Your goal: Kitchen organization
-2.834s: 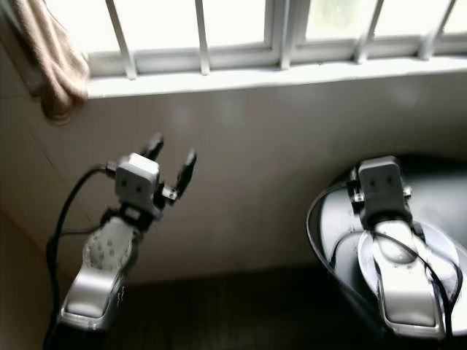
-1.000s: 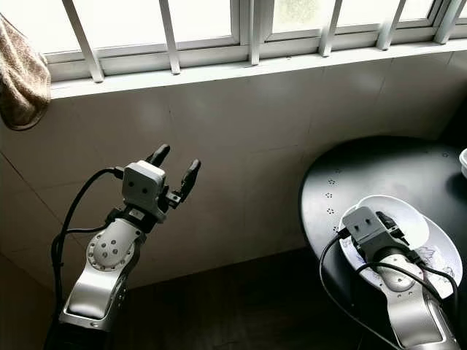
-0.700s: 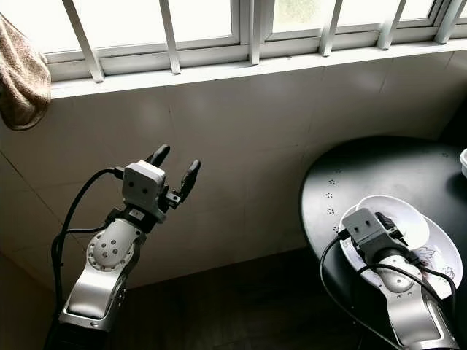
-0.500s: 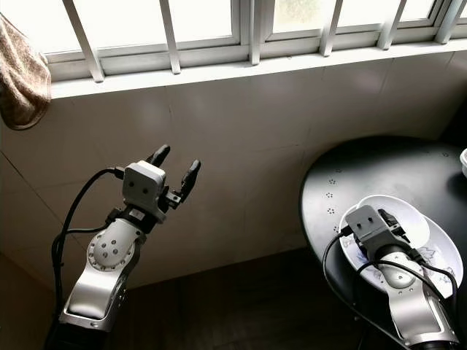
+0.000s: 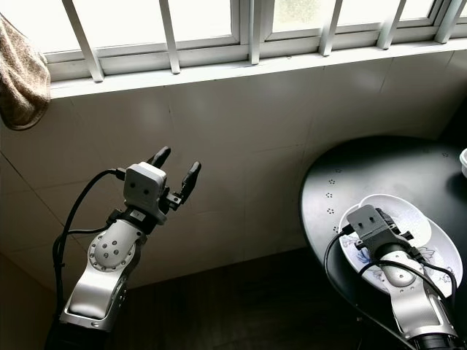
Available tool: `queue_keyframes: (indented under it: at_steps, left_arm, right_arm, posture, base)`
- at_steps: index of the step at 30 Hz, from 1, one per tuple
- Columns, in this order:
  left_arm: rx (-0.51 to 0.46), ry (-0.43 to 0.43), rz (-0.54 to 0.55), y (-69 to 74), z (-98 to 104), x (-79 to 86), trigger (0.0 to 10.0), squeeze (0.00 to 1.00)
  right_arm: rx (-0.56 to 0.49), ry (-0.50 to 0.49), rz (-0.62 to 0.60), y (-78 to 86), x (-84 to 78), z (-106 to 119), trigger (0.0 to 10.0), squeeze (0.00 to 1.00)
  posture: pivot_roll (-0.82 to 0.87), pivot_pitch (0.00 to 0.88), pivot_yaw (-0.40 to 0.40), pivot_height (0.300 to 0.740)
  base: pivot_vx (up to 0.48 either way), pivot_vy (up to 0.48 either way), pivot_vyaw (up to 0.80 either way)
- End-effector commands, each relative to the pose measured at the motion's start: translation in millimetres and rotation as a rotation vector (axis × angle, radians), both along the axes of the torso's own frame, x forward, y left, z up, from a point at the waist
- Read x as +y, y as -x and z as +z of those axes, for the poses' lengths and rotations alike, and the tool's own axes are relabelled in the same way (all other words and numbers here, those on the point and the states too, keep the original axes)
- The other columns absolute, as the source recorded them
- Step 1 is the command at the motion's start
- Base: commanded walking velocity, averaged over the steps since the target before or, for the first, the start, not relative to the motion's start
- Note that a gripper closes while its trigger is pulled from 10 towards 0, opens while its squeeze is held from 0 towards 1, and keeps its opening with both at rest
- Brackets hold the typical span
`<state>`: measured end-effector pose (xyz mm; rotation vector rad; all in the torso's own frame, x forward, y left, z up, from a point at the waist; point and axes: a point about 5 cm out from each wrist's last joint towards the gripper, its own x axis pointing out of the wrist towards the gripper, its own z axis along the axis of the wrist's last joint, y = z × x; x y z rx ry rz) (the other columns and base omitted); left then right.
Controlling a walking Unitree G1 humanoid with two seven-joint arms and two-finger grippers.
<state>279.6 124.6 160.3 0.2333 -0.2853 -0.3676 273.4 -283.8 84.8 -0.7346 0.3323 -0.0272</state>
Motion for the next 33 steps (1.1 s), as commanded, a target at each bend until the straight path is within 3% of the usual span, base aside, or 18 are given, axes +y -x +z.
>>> queue_keyframes:
  at_steps: [1, 8, 19, 20, 21, 25, 26, 33]
  left_arm:
    - [0.002, -0.022, -0.006, -0.5, -1, -0.5, 10.0, 0.00]
    - [0.006, -0.028, -0.006, -0.6, -3, 0.0, 10.0, 0.00]
    - [0.020, -0.037, -0.011, 0.4, -7, -0.3, 10.0, 0.00]
    - [0.020, -0.037, -0.012, 0.3, -7, -0.3, 10.0, 0.00]
    - [0.020, -0.037, -0.013, 0.1, -7, -0.6, 10.0, 0.00]
    - [0.020, -0.038, -0.014, 0.0, -7, -1.0, 10.0, 0.00]
    - [0.020, -0.038, -0.013, -0.3, -7, -1.1, 10.0, 0.00]
    - [0.019, -0.041, -0.009, -1.3, -9, -0.3, 10.0, 0.00]
  right_arm:
    - [-0.021, -0.011, 0.001, -2.0, -1.7, 2, 0.0, 0.00]
    - [-0.030, 0.011, 0.018, -2.6, -1.0, 1, 0.0, 0.00]
    - [-0.028, 0.125, 0.052, 0.6, 12.7, -2, 0.0, 0.00]
    - [-0.024, 0.134, 0.039, 0.9, 13.1, -3, 7.8, 0.00]
    - [-0.012, 0.138, 0.014, 1.0, 12.8, -4, 10.0, 0.00]
    - [-0.032, 0.101, -0.018, 0.3, 13.1, -1, 10.0, 0.00]
    - [-0.049, 0.066, -0.039, -0.4, 12.9, 3, 10.0, 0.95]
    - [-0.076, 0.045, -0.037, -5.0, 21.5, 13, 10.0, 1.00]
  posture:
    - [-0.04, 0.000, -0.007, 0.740]
    - [-0.04, 0.000, -0.007, 0.740]
    - [-0.04, 0.000, -0.006, 0.740]
    - [-0.04, 0.000, -0.006, 0.740]
    - [-0.05, 0.000, -0.005, 0.740]
    - [-0.05, 0.000, -0.005, 0.740]
    - [-0.05, 0.000, -0.005, 0.740]
    - [-0.05, 0.000, -0.010, 0.740]
  base:
    - [0.000, 0.000, 0.00]
    - [0.000, 0.000, 0.00]
    - [0.000, 0.000, 0.00]
    - [0.000, 0.000, 0.00]
    - [0.000, 0.000, 0.00]
    - [0.000, 0.000, 0.00]
    - [0.000, 0.000, 0.00]
    - [0.000, 0.000, 0.00]
